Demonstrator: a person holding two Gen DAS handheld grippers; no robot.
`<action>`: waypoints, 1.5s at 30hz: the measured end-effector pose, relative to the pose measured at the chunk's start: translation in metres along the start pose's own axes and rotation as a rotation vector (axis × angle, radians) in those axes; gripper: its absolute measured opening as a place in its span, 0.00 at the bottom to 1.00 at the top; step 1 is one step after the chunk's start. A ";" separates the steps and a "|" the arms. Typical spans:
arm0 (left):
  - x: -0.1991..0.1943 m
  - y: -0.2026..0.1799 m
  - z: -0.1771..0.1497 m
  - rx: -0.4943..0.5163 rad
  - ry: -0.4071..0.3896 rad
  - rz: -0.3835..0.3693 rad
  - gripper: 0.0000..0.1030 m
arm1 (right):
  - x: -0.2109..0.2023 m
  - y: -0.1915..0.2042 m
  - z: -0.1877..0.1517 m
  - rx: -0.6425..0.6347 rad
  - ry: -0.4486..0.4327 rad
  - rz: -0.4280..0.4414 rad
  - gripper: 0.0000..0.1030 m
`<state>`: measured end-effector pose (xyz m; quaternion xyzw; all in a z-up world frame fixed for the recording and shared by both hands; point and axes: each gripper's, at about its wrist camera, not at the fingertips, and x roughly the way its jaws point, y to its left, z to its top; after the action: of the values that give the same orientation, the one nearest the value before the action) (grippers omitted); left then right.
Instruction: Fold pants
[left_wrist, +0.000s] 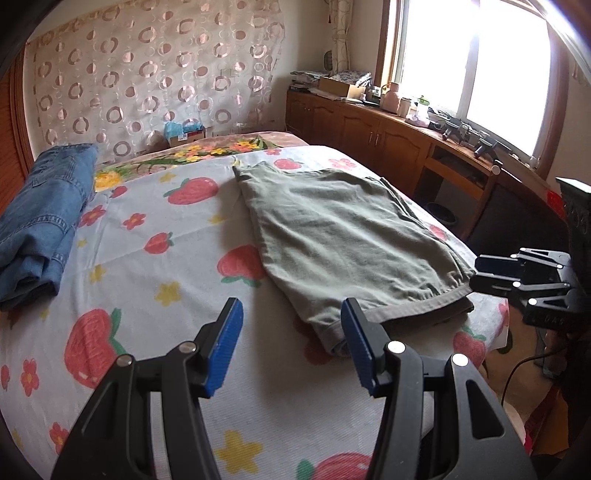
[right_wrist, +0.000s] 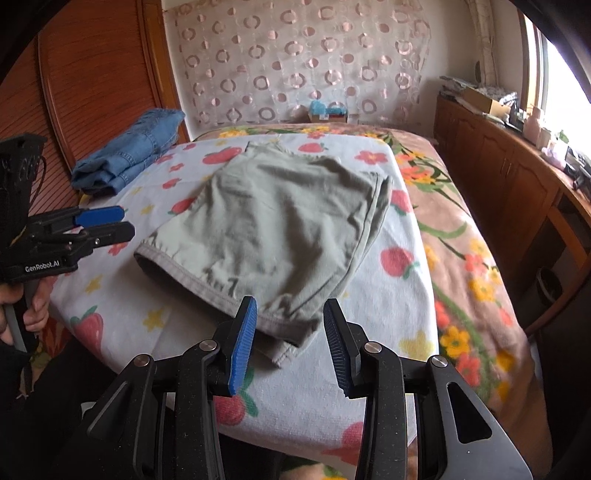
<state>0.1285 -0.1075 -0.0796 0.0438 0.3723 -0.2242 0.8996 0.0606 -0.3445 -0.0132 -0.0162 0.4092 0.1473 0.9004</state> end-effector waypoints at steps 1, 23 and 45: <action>0.001 -0.001 0.001 0.001 0.002 -0.002 0.53 | 0.002 -0.001 -0.002 0.008 0.008 0.006 0.36; 0.033 0.007 -0.014 0.001 0.099 0.025 0.53 | -0.003 0.006 -0.010 -0.006 0.008 0.007 0.10; 0.034 0.009 -0.015 -0.031 0.089 0.003 0.53 | 0.020 0.005 -0.021 0.040 0.019 -0.012 0.30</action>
<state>0.1439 -0.1081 -0.1149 0.0405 0.4151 -0.2150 0.8831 0.0562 -0.3373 -0.0412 -0.0023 0.4206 0.1337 0.8973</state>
